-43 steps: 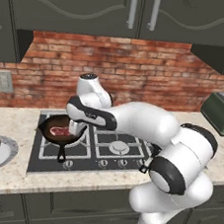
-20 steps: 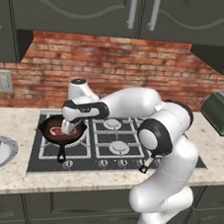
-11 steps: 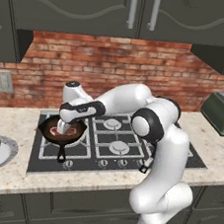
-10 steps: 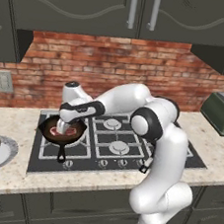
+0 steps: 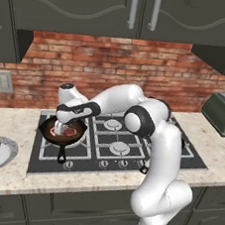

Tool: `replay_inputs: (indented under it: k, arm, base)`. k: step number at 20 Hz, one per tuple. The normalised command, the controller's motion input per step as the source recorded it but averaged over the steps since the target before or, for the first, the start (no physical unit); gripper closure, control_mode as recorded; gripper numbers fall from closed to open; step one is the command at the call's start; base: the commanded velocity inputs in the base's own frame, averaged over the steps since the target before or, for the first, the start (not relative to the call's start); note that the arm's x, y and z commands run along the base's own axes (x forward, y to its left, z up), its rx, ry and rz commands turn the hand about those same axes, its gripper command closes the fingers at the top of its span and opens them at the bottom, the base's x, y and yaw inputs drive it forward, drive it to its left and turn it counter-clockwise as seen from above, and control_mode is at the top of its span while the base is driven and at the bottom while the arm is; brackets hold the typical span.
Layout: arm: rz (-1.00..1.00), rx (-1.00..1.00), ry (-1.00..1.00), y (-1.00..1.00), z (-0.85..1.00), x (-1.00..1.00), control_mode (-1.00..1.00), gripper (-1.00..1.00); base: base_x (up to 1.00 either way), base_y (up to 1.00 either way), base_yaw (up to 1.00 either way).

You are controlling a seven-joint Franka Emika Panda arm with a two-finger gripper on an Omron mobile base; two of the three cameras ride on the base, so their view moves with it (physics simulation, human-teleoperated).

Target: Place one of the steaks on the plate and the other in the bowl. Then place the bowl in the fridge.

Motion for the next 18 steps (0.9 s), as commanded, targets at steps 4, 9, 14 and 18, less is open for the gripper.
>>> replay_inputs:
  k: [4, 9, 14, 18]
  arm:
    - [0.00, 0.00, 0.00, 0.00, -0.07, 0.00, -1.00, -1.00]
    - [0.00, 0.00, 0.00, -0.05, 0.00, 0.00, -1.00, -1.00]
    - [0.00, 0.00, 0.00, -0.12, 0.00, -0.22, -1.00, -1.00]
    - [0.01, 0.00, 0.00, -0.10, -0.02, -0.26, -1.00, -1.00]
  base:
    - [0.00, 0.00, 0.00]
    - [0.00, 0.00, 0.00]
    - [0.00, 0.00, 0.00]
    - [0.00, 0.00, 0.00]
